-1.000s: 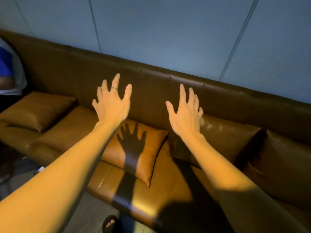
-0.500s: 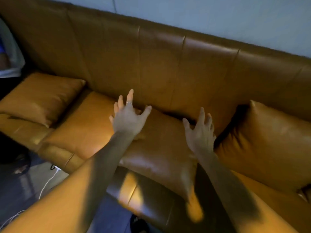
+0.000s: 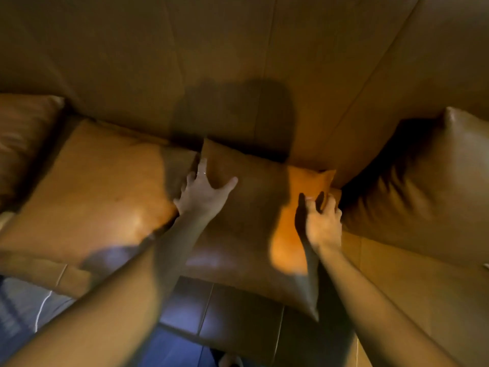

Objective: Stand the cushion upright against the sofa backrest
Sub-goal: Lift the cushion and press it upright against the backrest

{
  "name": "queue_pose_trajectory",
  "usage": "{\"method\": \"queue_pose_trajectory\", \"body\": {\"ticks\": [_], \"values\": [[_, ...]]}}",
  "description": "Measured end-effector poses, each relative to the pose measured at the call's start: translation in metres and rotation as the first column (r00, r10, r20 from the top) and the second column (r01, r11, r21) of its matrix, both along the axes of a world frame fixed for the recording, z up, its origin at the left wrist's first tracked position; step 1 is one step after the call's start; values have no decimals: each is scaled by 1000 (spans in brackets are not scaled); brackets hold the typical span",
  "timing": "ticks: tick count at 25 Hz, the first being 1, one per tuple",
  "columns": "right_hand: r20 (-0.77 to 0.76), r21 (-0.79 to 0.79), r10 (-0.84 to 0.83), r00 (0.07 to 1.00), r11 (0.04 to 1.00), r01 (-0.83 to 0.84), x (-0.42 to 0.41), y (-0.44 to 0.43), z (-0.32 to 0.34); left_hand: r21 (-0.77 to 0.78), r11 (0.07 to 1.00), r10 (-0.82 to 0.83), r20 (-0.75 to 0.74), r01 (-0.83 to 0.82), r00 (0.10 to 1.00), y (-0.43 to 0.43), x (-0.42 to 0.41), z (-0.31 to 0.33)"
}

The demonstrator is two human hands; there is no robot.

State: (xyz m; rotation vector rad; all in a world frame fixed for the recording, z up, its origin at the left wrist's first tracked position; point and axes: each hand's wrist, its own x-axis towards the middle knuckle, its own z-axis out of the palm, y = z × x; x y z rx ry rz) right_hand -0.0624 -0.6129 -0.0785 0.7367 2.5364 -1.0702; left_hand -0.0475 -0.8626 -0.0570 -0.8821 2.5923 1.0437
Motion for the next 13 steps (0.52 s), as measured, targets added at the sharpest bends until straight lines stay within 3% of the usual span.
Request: {"method": "queue_pose_trajectory", "body": {"ticks": [4,10,13], "values": [[143,-233,-139,980,957,170,0,12,-31,57,998,-36,134,28,990,0,-7,-30],[153,-274,-160,975,941,197,-6,10,-54,28,999,-35,156,31,987,-4,-18,-54],[165,-291,-163,973,934,206,-7,13,-54,110,994,-5,163,-13,987,-11,-22,-56]]}}
